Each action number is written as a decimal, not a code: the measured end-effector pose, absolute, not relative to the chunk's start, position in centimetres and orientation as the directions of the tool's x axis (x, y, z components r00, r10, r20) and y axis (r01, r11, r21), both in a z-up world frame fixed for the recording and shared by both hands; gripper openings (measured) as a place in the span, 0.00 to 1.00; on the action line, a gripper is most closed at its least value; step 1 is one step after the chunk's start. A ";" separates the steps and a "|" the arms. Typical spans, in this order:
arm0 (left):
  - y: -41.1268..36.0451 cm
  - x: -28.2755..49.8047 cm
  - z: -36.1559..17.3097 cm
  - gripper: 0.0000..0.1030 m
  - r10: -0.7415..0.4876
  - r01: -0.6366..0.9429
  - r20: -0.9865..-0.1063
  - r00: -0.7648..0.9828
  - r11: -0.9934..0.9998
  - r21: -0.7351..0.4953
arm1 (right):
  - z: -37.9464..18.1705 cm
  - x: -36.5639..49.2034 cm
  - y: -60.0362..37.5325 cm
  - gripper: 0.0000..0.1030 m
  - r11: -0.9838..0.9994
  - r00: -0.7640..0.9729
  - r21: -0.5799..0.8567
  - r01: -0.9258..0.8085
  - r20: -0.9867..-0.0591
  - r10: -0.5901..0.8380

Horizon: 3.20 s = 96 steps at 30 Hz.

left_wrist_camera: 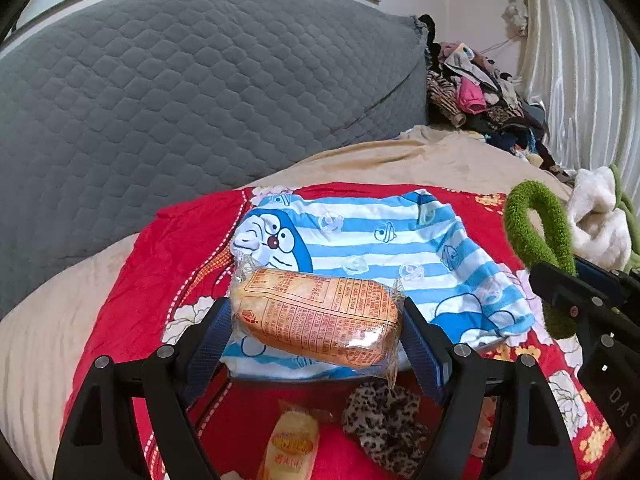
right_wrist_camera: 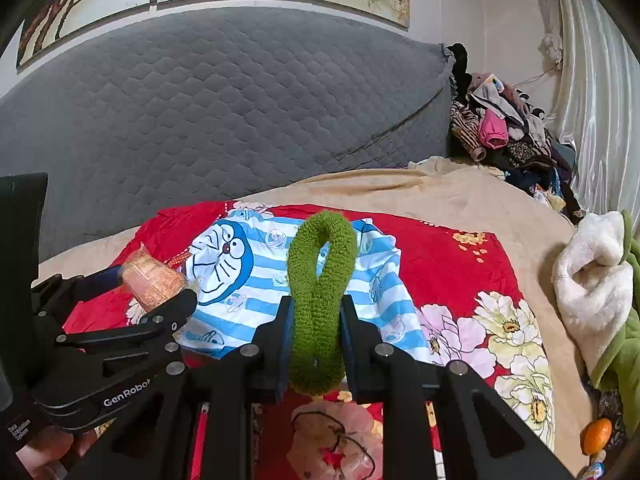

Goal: Organize objects
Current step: 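Carry the green ring with the right tool over the striped shirt while the left tool carries the bread there, then open the right tool to drop the ring on the shirt while the left tool releases the bread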

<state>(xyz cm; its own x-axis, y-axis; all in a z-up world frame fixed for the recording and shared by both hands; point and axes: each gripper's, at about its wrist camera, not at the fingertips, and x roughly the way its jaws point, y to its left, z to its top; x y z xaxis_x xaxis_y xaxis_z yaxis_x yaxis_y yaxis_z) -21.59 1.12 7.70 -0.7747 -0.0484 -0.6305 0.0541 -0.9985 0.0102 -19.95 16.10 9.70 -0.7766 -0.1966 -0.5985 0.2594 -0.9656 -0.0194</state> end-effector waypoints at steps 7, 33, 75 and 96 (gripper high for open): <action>0.5 -23.5 7.1 0.80 -0.055 0.074 -0.638 -0.768 -0.997 -0.003 | 9.1 -21.8 16.0 0.22 -0.966 -0.773 -0.014 0.258 -0.603 -0.197; 0.7 -29.7 3.3 0.80 -0.103 0.120 -0.660 -0.744 -0.993 0.019 | 4.7 -28.2 16.2 0.21 -0.977 -0.768 0.008 0.211 -0.617 -0.171; 0.3 -36.4 -2.4 0.80 -0.151 0.137 -0.721 -0.676 -0.987 0.078 | -3.5 -36.3 12.6 0.21 -0.964 -0.591 -0.043 0.262 -0.797 -0.125; -0.1 -36.6 -3.3 0.82 -0.154 0.138 -0.749 -0.644 -0.987 0.085 | -4.7 -36.1 13.2 0.32 -0.964 -0.580 -0.080 0.253 -0.810 -0.085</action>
<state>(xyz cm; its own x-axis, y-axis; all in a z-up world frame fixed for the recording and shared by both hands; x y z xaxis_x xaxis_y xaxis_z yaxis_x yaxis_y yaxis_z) -36.62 -0.06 -3.30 -0.6438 -0.1545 -0.7494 0.1377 -0.9868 0.0851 -36.08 13.17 -4.75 -0.5798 -0.0846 -0.8104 0.2531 -0.9641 -0.0804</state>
